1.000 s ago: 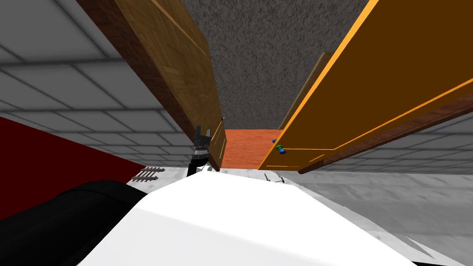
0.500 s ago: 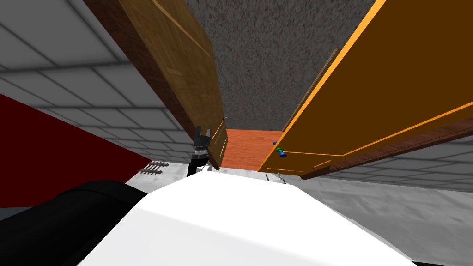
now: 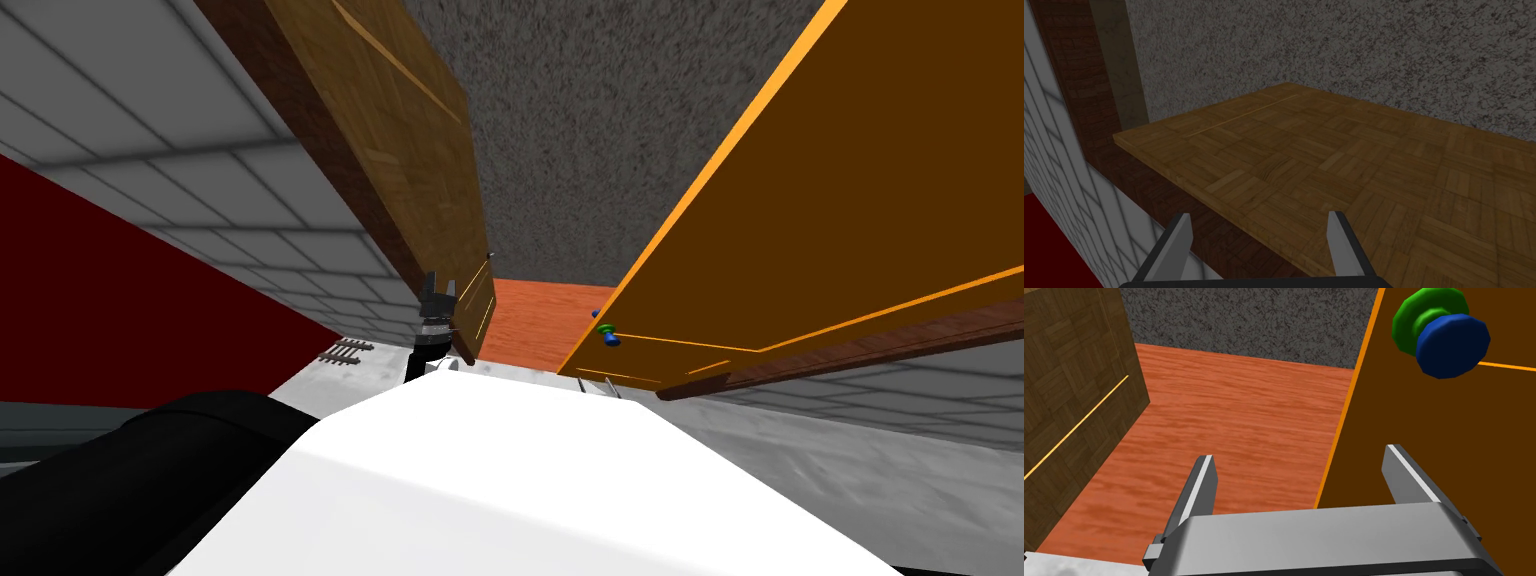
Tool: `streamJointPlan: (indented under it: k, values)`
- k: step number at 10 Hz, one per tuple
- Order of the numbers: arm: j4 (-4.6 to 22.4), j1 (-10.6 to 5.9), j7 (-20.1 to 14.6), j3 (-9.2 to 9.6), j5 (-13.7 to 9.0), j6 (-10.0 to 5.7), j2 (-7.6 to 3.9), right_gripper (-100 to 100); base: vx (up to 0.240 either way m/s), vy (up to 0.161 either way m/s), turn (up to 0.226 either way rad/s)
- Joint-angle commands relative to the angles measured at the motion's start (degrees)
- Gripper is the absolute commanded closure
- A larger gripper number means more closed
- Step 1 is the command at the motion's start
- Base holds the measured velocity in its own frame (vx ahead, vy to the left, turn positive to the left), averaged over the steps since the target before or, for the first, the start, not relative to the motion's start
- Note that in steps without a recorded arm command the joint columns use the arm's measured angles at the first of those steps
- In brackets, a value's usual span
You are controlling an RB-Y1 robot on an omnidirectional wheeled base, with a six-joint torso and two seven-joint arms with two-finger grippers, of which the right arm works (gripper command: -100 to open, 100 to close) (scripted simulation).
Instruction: Push the door open
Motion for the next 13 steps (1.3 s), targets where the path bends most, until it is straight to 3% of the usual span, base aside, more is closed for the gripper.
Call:
streamJointPlan:
  k: [1,13]
  values:
    - [1.1,-0.01,1.1,-0.28,-2.2,1.21,0.27,-100,0.009,-0.077,0.115]
    - [6.5,0.68,7.3,-1.66,-15.3,7.97,2.98,-100,-0.002,-0.076,0.098]
